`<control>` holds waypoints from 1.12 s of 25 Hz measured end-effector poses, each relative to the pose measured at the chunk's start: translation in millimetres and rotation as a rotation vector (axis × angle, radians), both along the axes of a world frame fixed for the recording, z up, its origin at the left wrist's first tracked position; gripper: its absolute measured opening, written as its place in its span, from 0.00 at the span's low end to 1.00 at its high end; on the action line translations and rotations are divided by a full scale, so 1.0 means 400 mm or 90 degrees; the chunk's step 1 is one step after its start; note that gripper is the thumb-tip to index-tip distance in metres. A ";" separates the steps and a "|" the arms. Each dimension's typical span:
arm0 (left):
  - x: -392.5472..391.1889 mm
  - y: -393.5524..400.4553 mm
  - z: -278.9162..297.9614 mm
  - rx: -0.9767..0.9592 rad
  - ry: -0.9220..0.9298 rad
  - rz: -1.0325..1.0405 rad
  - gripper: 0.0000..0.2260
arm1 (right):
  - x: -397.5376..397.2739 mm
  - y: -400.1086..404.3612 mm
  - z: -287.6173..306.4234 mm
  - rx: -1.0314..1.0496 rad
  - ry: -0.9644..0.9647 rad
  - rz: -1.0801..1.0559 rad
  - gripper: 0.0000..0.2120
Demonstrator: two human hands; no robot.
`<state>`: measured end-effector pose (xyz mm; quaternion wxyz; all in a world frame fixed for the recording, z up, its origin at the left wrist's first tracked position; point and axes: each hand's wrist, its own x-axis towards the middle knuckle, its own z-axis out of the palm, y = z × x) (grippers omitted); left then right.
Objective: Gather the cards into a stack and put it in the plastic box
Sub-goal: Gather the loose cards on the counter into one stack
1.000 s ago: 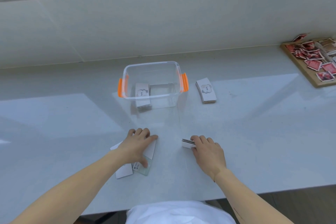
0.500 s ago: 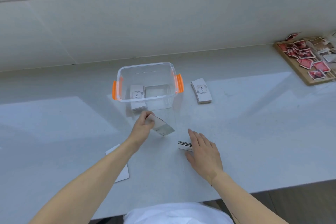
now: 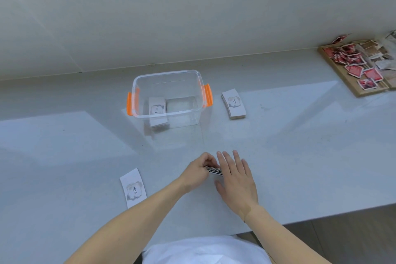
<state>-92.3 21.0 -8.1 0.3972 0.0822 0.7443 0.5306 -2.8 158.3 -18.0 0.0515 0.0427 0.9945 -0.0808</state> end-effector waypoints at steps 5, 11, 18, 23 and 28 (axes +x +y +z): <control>0.012 0.027 0.000 -0.016 0.027 -0.070 0.20 | -0.007 -0.006 -0.010 0.028 -0.001 -0.025 0.33; -0.017 -0.079 0.007 -0.105 0.136 -0.040 0.21 | -0.011 0.000 -0.006 0.013 0.023 -0.018 0.15; -0.090 -0.404 0.013 -0.437 0.344 -0.185 0.27 | -0.029 0.010 -0.002 0.010 -0.013 -0.003 0.09; -0.080 -0.516 -0.004 -0.555 0.308 -0.292 0.45 | -0.038 0.018 -0.001 0.000 -0.059 -0.005 0.11; -0.082 -0.507 -0.018 -0.578 0.348 -0.301 0.41 | -0.042 0.021 -0.001 -0.012 -0.072 -0.006 0.11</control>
